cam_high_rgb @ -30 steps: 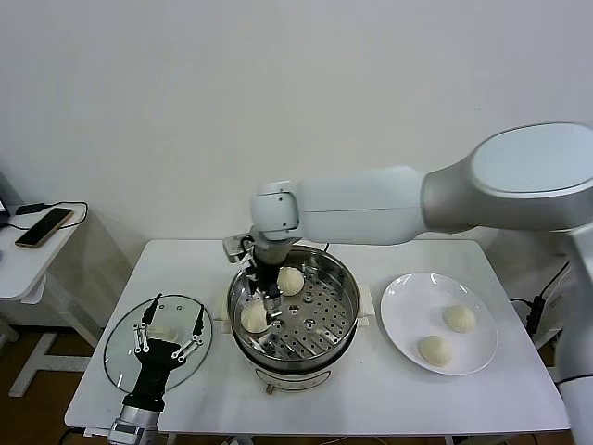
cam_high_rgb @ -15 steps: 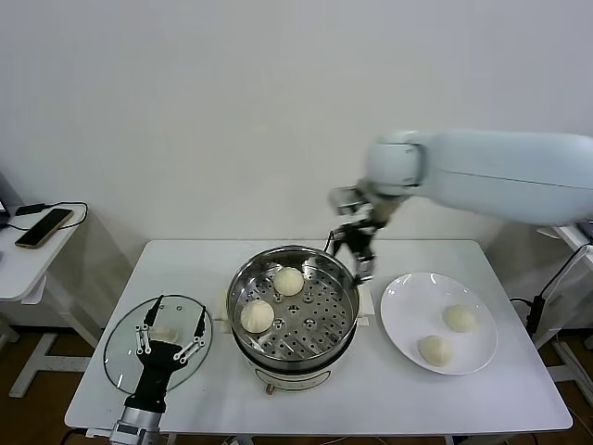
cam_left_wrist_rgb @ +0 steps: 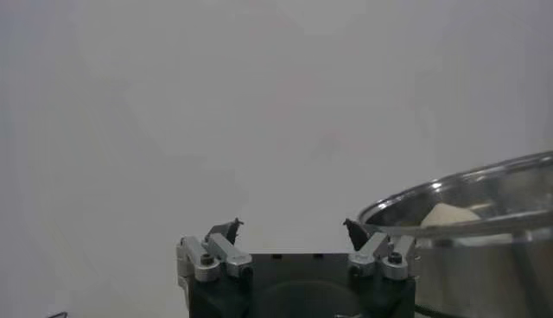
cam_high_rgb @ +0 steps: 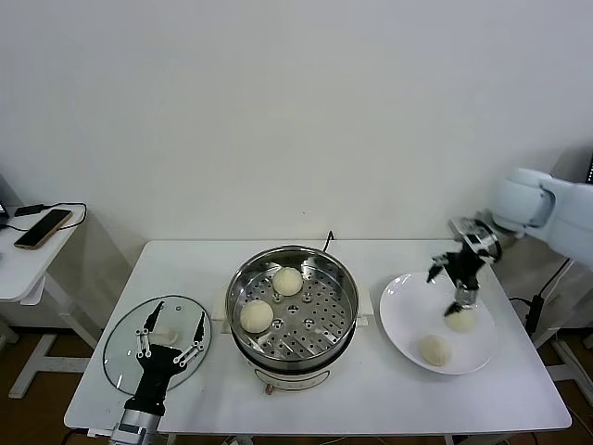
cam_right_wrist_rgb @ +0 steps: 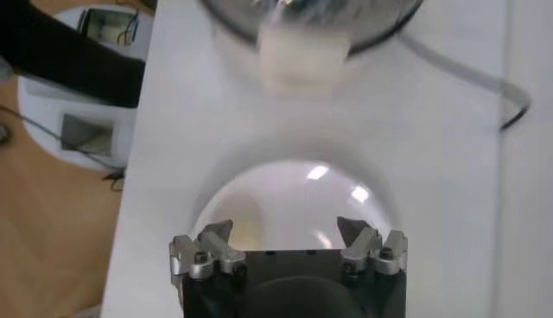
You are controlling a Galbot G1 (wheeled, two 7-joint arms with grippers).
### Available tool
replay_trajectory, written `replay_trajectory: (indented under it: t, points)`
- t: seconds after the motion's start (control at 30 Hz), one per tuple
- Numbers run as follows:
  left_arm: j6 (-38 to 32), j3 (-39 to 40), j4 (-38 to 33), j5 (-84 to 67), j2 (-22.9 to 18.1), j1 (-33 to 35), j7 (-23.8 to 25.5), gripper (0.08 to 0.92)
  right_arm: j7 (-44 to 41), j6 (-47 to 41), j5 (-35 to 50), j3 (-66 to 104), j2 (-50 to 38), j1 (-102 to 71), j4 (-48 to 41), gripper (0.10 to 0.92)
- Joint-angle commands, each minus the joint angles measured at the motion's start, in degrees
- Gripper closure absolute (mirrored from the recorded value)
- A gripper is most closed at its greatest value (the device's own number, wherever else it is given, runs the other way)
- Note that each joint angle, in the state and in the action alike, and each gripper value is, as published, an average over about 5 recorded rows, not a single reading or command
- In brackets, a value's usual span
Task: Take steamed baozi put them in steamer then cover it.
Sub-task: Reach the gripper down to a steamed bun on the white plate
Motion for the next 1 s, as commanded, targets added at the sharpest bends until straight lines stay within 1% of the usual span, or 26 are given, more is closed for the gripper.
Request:
replay_trajectory:
  t: [0.03, 0.23, 0.53, 1.0]
  points:
    - [9.7, -0.5, 0.6, 0.1, -0.1, 0.0, -1.8, 0.177, 0.0, 2.2, -7.3, 5.4, -5.7, -15.1, -1.7, 0.203]
    - [11.7, -1.0, 1.2, 0.1, -0.2, -0.1, -2.9, 0.177, 3.3, 2.2, -8.8, 10.5, -3.0, -22.1, -4.7, 0.203]
    - [10.8, -1.2, 1.2, 0.1, -0.4, 0.1, -3.2, 0.177, 6.3, 2.3, -9.2, 13.8, 1.4, -25.6, -9.0, 0.203]
    - [9.8, -1.2, 1.3, 0.1, -0.5, 0.0, -3.3, 0.177, 7.6, 1.4, -7.4, 13.5, 3.7, -25.5, -9.2, 0.203]
